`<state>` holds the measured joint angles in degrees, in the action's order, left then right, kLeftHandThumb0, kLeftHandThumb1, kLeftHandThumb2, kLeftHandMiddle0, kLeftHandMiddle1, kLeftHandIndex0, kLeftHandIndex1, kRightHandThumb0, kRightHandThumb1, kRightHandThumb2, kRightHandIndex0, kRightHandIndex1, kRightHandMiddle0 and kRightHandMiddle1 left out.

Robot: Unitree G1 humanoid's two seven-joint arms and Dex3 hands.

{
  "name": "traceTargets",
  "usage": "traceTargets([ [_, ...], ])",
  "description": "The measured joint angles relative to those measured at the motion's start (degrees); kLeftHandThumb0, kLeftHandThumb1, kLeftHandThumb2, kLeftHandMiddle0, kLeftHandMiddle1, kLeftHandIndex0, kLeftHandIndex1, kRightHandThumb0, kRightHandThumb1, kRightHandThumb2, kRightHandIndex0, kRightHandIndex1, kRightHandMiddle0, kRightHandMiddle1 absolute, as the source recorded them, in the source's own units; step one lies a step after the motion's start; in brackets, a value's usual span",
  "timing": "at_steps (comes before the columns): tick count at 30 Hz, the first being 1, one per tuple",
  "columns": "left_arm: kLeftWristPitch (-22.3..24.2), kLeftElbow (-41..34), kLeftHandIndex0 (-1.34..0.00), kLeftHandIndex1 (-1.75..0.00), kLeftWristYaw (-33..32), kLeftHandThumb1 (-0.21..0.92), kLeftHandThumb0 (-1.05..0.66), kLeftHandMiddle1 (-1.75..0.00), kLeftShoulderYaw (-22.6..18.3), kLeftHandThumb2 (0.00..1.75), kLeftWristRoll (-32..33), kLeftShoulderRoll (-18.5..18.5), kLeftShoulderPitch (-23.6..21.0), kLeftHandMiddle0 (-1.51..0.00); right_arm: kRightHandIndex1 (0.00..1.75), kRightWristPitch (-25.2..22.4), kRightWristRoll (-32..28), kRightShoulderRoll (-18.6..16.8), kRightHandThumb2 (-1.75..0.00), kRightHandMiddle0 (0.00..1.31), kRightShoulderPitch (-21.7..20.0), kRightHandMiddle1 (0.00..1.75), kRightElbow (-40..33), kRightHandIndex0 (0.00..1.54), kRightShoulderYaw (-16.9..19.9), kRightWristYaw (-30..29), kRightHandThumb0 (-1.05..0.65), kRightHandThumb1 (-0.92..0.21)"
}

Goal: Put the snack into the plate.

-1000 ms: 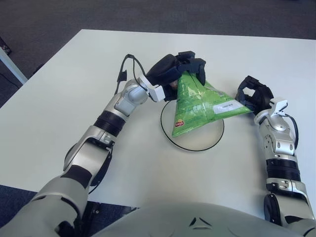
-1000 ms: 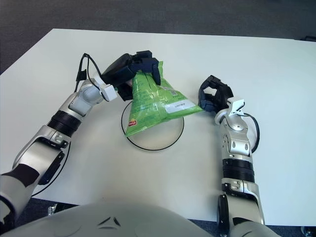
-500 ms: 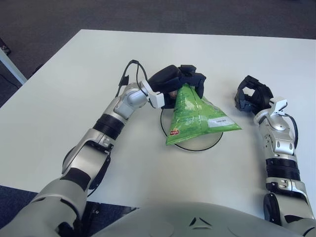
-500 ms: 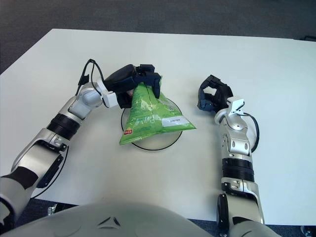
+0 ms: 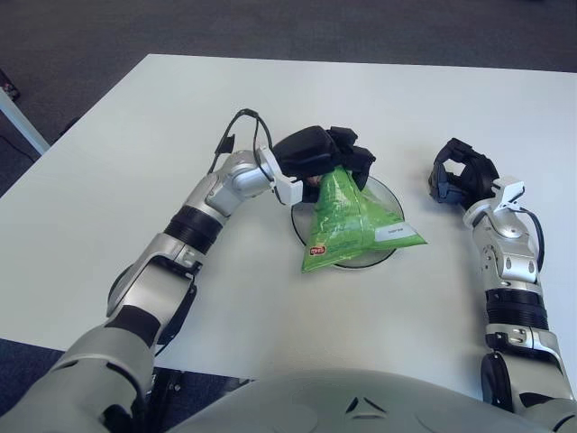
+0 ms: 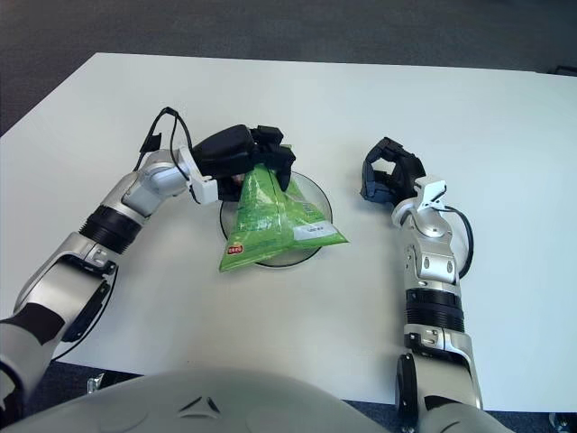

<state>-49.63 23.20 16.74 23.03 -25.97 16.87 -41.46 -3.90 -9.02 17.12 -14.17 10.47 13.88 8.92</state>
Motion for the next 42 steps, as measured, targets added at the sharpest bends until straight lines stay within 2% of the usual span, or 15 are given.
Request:
traceTargets([
  [1,-0.01,0.02,-0.97,-1.75,0.16,0.08,0.57,-1.75,0.12,1.60,-0.08,0.10,-0.24,-0.81,1.75,-0.02,-0.08,-0.01,-1.36,0.64,-0.01,1.75,0.01,1.33,0.02,0.01,-0.50,-0.29],
  [3,-0.10,0.05,-0.85,-1.68,0.51,0.00,0.29,-1.75,0.56,1.66,-0.47,0.45,-0.82,-0.87,1.75,-0.04,-0.49,-0.01,-1.36,0.64,-0.06,1.75,0.11,1.33,0.09,0.05,-0.50,-0.29],
  [6,-0.57,0.00,-0.68,-1.72,0.75,0.10,0.09,-1.75,1.04,1.56,-1.82,1.08,-1.56,-0.70,1.75,-0.04,-0.82,-0.02,-1.36,0.64,-0.13,1.75,0.26,1.33,0.13,0.09,-0.50,-0.29],
  [9,-1.02,-0.04,-0.62,-1.74,0.78,0.15,0.02,-1.75,1.53,1.51,-3.02,1.69,-2.10,-0.64,1.75,-0.04,-0.99,-0.03,-1.36,0.64,-0.15,1.75,0.33,1.33,0.13,0.08,-0.50,-0.29],
  [10,-1.17,-0.05,-0.61,-1.72,0.78,0.21,-0.07,-1.75,1.63,1.42,-3.50,1.83,-2.23,-0.74,1.75,-0.05,-1.02,-0.03,-1.36,0.64,-0.15,1.75,0.35,1.33,0.14,0.07,-0.50,-0.29],
  [11,-1.24,-0.07,-0.60,-1.67,0.80,0.31,-0.20,-1.75,1.79,1.25,-3.85,1.97,-2.38,-0.89,1.75,-0.06,-1.05,-0.03,-1.36,0.64,-0.16,1.75,0.37,1.33,0.16,0.07,-0.50,-0.29],
  [13,-1.24,-0.18,-0.54,-1.60,0.93,0.51,-0.32,-1.75,1.99,0.95,-4.15,2.20,-2.58,-1.04,1.75,-0.14,-1.08,-0.03,-1.36,0.64,-0.18,1.75,0.39,1.33,0.19,0.07,-0.50,-0.29],
  [16,-1.20,-0.43,-0.23,-1.42,1.36,0.44,-0.56,-1.75,2.14,0.90,-4.29,2.56,-2.85,-1.05,1.75,-0.30,-1.13,-0.03,-1.36,0.64,-0.24,1.75,0.41,1.33,0.25,0.07,-0.50,-0.29],
  [18,-1.20,-0.50,-0.13,-1.37,2.13,0.42,-0.63,-1.75,2.35,0.90,-4.26,2.90,-3.06,-1.03,1.75,-0.39,-1.15,-0.05,-1.36,0.64,-0.27,1.75,0.42,1.33,0.29,0.06,-0.50,-0.29],
  [22,-1.08,-0.67,-0.03,-1.24,5.55,0.40,-0.71,-1.75,3.23,0.88,-2.85,3.81,-3.59,-0.96,1.75,-0.44,-1.17,-0.08,-1.36,0.65,-0.36,1.75,0.52,1.33,0.35,0.02,-0.50,-0.28],
  [27,0.19,-2.99,0.00,-1.05,14.41,0.44,-0.76,-1.75,4.50,0.83,2.26,5.88,-5.21,-0.86,1.75,-0.64,-1.27,-0.17,-1.36,0.65,-0.64,1.75,0.75,1.33,0.47,0.00,-0.50,-0.28],
  [32,0.15,-4.26,0.00,-0.74,19.58,0.50,-0.80,-1.75,4.96,0.75,4.10,7.87,-7.27,-0.62,1.75,-0.86,-1.33,-0.27,-1.36,0.65,-0.76,1.75,0.85,1.33,0.72,-0.03,-0.50,-0.28],
  [35,1.71,-4.65,0.00,-0.60,23.77,0.52,-0.81,-1.75,5.71,0.73,5.56,8.60,-8.42,-0.53,1.75,-1.04,-1.32,-0.28,-1.36,0.65,-0.80,1.75,0.85,1.33,0.85,-0.09,-0.50,-0.28],
  [38,3.46,-4.67,0.00,-0.50,28.16,0.51,-0.80,-1.75,6.33,0.71,7.18,9.09,-9.87,-0.45,1.75,-1.14,-1.29,-0.30,-1.36,0.64,-0.84,1.75,0.85,1.33,0.85,-0.24,-0.50,-0.29],
  [42,5.99,-4.69,0.00,-0.46,33.63,0.49,-0.78,-1.75,6.70,0.71,10.03,9.47,-11.65,-0.38,1.75,-1.25,-1.25,-0.33,-1.36,0.64,-0.92,1.75,0.85,1.33,0.81,-0.51,-0.50,-0.29],
])
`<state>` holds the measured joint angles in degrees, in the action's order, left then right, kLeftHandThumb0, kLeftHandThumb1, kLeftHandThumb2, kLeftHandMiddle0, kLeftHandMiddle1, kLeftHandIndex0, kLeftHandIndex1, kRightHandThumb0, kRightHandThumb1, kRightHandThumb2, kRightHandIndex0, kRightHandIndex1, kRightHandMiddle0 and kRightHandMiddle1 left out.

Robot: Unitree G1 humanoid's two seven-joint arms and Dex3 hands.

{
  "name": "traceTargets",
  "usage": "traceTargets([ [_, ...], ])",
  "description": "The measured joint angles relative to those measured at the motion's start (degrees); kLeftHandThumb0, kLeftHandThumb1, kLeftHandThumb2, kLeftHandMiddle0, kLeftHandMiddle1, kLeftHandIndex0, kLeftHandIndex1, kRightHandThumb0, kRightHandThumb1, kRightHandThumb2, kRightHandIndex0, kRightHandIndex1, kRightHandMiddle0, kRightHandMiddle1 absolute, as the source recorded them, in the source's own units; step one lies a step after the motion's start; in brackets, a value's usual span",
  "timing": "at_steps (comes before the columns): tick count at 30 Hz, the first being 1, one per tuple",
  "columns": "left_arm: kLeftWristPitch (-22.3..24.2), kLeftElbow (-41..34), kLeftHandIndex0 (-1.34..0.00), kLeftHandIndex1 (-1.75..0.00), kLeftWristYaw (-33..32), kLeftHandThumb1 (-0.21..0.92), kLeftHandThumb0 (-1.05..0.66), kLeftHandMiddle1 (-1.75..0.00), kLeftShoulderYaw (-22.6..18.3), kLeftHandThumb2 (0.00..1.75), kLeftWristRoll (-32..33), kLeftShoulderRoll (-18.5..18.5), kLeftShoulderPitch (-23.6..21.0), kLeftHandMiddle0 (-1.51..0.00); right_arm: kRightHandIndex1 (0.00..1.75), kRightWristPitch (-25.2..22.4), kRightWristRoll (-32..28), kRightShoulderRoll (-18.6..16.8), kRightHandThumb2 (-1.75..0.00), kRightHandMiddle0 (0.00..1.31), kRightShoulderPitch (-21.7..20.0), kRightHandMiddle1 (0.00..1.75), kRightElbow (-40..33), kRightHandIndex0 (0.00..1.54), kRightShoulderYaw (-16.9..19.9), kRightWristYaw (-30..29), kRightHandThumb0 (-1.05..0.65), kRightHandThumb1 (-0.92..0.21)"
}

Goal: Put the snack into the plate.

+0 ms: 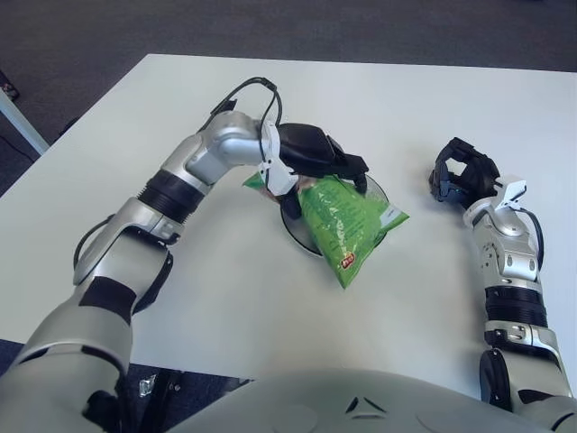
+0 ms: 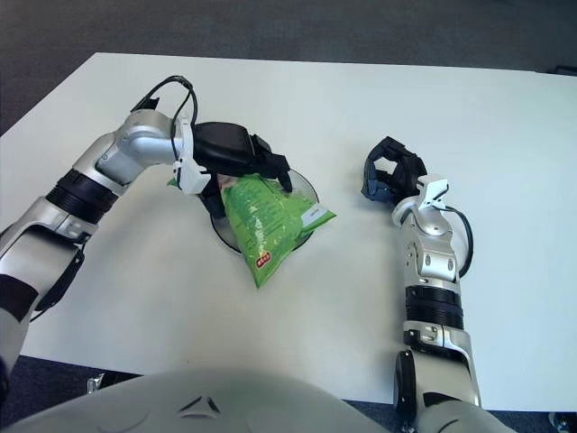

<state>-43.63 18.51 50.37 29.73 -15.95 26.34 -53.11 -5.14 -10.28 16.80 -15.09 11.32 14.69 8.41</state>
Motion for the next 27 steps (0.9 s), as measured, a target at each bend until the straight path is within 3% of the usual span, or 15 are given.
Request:
traceTargets([
  [6,2.02,0.82,0.00,-0.46,7.23,0.45,-0.75,-1.75,-0.04,0.74,6.79,-0.04,-1.86,-0.32,1.75,0.06,0.00,-0.01,-1.36,0.64,-0.15,1.75,0.22,1.33,0.01,-0.03,-0.50,-0.29],
  [8,2.40,1.00,0.00,-0.44,9.00,0.38,-0.69,-1.75,-0.38,0.83,8.91,-0.02,-2.23,-0.22,1.75,0.25,-0.01,-0.02,-1.36,0.64,-0.30,1.75,0.54,1.33,0.01,0.00,-0.50,-0.29],
  [12,4.39,1.23,0.00,-0.41,11.71,0.31,-0.61,-1.75,-1.43,0.91,11.65,0.23,-3.17,-0.17,1.75,0.85,-0.01,-0.01,-1.35,0.64,-1.15,1.75,1.98,1.33,0.09,0.04,-0.50,-0.29],
  [18,7.87,2.57,0.00,-0.27,12.89,0.22,-0.41,-1.75,-3.64,1.06,13.18,0.16,-4.35,-0.37,1.75,1.51,0.04,0.03,-1.35,0.64,-2.31,1.75,4.06,1.32,0.32,-0.04,-0.50,-0.29],
  [21,8.21,3.52,0.00,-0.11,12.65,0.20,-0.38,-1.74,-4.92,1.09,13.32,-0.19,-4.52,-0.22,1.75,1.19,0.04,0.05,-1.35,0.63,-2.40,1.75,4.09,1.30,0.40,-0.25,-0.50,-0.30],
  [26,8.20,6.02,0.00,-0.02,12.50,0.17,-0.34,-1.69,-6.53,1.11,14.03,-1.13,-4.60,-0.12,1.75,0.61,0.01,0.04,-1.33,0.62,-3.03,1.75,4.33,1.29,0.45,-0.55,-0.49,-0.32],
  [27,8.23,6.44,0.00,-0.01,12.52,0.17,-0.34,-1.59,-6.71,1.11,14.24,-1.29,-4.61,-0.08,1.75,0.61,0.00,0.04,-1.32,0.61,-3.16,1.75,4.45,1.29,0.45,-0.54,-0.49,-0.32],
])
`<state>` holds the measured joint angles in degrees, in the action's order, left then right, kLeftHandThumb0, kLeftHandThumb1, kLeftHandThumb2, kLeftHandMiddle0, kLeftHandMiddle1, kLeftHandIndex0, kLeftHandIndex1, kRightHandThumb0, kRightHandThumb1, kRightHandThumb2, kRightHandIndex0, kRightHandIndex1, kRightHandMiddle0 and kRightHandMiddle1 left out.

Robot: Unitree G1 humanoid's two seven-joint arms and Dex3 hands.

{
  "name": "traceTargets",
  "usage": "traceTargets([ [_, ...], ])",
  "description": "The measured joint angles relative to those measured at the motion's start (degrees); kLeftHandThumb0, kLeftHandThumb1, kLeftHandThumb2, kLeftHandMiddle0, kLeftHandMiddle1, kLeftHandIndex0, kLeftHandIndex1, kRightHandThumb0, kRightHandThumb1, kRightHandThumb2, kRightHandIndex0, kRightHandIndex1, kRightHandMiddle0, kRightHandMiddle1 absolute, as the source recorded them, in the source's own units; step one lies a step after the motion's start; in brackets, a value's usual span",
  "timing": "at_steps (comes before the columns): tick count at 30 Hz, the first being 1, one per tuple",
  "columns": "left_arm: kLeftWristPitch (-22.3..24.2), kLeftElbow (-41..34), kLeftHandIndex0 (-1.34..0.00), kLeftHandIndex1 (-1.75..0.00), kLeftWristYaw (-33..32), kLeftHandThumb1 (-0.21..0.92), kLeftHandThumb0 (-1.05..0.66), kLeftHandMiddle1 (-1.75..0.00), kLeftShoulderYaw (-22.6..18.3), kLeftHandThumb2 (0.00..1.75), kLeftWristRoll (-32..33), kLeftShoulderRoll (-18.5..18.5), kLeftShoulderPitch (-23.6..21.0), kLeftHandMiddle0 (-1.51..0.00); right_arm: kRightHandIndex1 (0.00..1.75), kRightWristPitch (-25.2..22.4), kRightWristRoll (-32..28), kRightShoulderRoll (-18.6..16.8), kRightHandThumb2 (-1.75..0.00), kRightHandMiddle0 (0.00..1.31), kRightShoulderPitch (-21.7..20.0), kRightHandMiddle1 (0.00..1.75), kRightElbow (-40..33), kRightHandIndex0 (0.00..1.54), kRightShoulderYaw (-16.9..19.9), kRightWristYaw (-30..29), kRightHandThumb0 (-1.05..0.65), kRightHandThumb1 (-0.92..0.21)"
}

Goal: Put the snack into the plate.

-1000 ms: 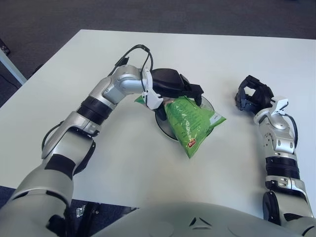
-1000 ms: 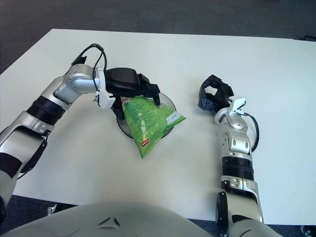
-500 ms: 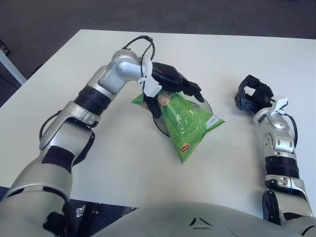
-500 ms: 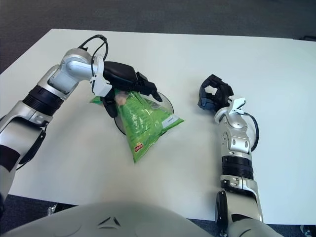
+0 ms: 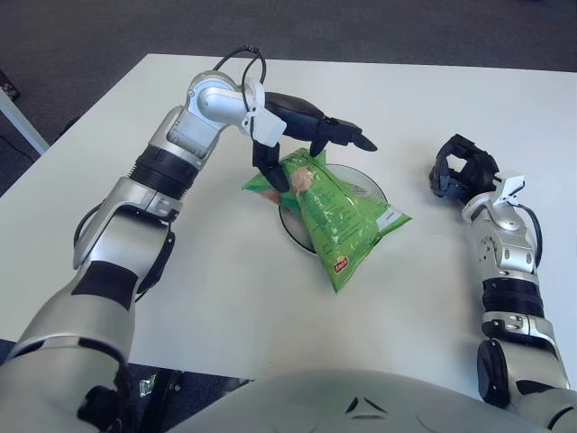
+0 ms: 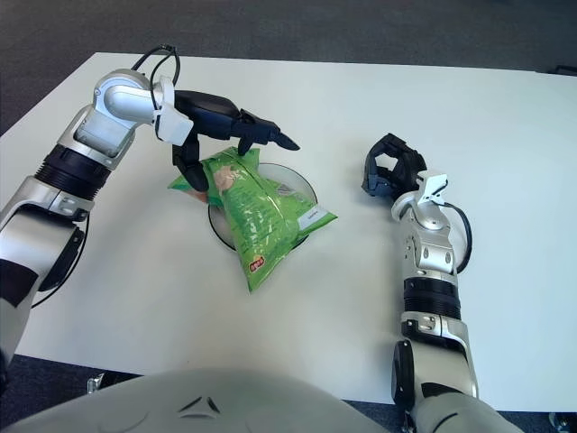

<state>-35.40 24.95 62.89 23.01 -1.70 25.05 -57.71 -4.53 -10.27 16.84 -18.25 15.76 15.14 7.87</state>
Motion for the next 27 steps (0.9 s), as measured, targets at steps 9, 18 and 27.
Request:
traceTargets([
  [9,-0.63,7.10,0.00,0.00,5.37,0.42,-0.72,-0.83,-3.46,0.83,6.92,-1.37,-1.58,0.00,1.75,1.45,0.00,0.01,-1.31,0.61,-1.18,1.75,2.72,1.31,0.00,0.53,-0.48,-0.33],
  [18,-1.75,13.63,0.00,0.00,6.88,0.65,-0.88,-0.25,-9.11,0.57,9.64,-0.92,-3.64,-0.02,1.75,2.69,0.01,0.01,-1.33,0.62,-1.49,1.75,3.88,1.32,0.09,0.68,-0.49,-0.31],
  [27,-6.82,26.58,0.00,-0.62,-1.80,0.62,-0.83,-0.61,-14.29,0.64,6.83,0.99,-4.98,-0.17,1.75,3.79,0.03,0.15,-1.33,0.62,-1.98,1.75,5.26,1.33,0.04,1.64,-0.49,-0.31],
])
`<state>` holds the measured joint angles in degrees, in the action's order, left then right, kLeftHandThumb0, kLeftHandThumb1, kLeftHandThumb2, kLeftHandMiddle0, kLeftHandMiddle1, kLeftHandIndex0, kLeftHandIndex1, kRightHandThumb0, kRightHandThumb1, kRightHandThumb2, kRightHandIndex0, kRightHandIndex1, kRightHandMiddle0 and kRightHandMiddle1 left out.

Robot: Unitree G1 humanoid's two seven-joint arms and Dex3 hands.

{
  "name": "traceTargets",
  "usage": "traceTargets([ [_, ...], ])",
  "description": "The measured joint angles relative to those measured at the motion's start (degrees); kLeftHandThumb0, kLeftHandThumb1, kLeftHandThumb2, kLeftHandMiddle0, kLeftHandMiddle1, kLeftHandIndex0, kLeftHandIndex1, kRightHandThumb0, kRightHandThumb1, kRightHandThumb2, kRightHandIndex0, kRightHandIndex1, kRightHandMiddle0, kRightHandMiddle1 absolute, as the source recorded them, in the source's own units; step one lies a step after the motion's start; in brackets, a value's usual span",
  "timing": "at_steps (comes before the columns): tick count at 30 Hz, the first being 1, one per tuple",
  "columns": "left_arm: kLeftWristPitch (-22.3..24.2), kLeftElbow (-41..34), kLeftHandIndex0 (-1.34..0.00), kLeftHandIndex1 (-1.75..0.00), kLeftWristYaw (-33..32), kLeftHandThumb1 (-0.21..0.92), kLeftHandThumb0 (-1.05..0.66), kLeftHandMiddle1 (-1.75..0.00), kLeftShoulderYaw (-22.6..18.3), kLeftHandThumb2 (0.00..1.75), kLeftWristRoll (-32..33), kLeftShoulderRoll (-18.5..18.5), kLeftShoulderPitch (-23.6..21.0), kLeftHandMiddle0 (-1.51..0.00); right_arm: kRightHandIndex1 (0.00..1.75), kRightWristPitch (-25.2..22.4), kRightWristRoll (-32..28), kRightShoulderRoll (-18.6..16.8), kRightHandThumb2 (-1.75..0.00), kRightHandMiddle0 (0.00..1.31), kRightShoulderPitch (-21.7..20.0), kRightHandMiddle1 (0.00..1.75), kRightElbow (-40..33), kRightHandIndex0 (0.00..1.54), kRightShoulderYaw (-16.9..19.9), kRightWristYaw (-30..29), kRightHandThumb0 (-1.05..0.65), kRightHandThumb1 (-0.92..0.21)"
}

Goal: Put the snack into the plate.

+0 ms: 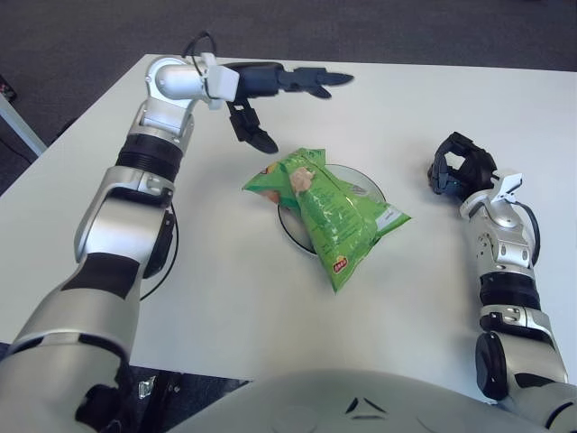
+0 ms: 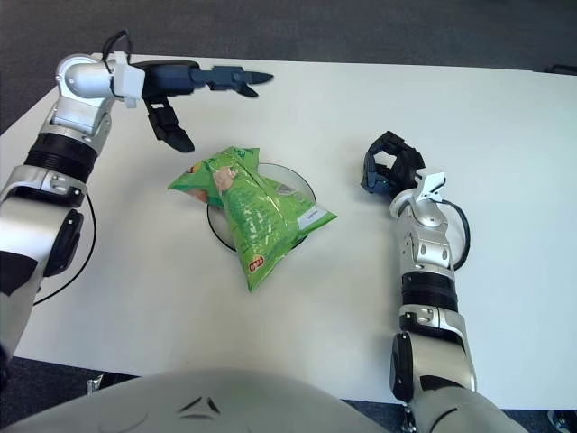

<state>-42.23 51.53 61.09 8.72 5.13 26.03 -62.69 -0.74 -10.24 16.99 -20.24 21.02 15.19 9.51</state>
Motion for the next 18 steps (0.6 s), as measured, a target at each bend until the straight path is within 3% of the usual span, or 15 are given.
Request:
traceTargets([
  [4,0.33,3.05,-0.04,-1.16,-5.20,0.41,-0.53,-1.03,-2.23,1.00,-0.90,-0.03,0.02,-0.27,1.75,0.52,-0.07,0.44,-1.34,0.63,-0.04,1.75,0.74,1.33,0.45,0.30,-0.49,-0.31],
  [6,0.58,4.03,-0.10,-1.28,-9.87,0.38,-0.46,-1.17,-3.53,1.07,-1.16,-1.10,0.08,-0.32,1.75,0.60,-0.07,0.57,-1.34,0.63,-0.24,1.75,1.03,1.33,0.75,0.46,-0.49,-0.31],
  [9,1.03,5.46,-0.17,-1.39,-16.95,0.37,-0.40,-1.30,-5.36,1.13,-1.25,-3.03,0.14,-0.36,1.75,0.81,-0.07,0.70,-1.34,0.63,-0.84,1.75,1.77,1.33,0.96,0.60,-0.49,-0.31],
  [11,1.56,6.20,-0.25,-1.52,-20.25,0.45,-0.21,-1.43,-6.52,1.06,-1.07,-4.45,0.15,-0.45,1.75,1.00,-0.07,0.72,-1.34,0.63,-1.17,1.75,2.32,1.33,0.98,0.75,-0.49,-0.31],
  [13,2.76,7.30,-0.31,-1.61,-22.29,0.43,-0.09,-1.54,-8.26,1.11,-0.10,-6.06,0.19,-0.53,1.75,1.25,-0.07,0.78,-1.34,0.63,-1.39,1.75,2.85,1.33,1.03,0.99,-0.49,-0.31],
  [15,4.79,8.09,-0.34,-1.68,-24.62,0.38,-0.05,-1.63,-10.38,1.20,1.73,-7.82,0.48,-0.58,1.75,1.56,-0.07,0.91,-1.34,0.63,-1.48,1.75,3.24,1.33,1.08,1.22,-0.49,-0.31],
  [18,8.46,8.44,-0.51,-1.61,-30.16,0.22,-0.03,-1.71,-13.40,1.39,3.64,-9.99,1.35,-0.71,1.75,2.08,-0.07,0.98,-1.34,0.63,-1.72,1.75,3.87,1.33,1.09,1.56,-0.49,-0.31],
])
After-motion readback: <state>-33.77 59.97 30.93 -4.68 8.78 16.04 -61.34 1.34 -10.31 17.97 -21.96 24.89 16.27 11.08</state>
